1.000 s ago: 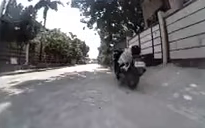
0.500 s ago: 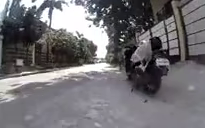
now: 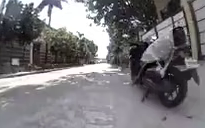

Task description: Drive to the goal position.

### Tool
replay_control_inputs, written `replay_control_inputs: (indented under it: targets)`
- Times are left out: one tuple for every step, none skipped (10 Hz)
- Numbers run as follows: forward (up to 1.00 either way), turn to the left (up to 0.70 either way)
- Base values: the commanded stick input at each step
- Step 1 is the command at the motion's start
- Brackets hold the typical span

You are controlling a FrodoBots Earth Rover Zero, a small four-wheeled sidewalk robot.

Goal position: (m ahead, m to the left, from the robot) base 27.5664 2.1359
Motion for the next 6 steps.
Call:
replay_control_inputs:
  targets:
    - [1.00,0.00]
    - [1.00,0.00]
    - [1.00,0.00]
    - [1.00,0.00]
    - [1.00,0.00]
    - [1.00,0.00]
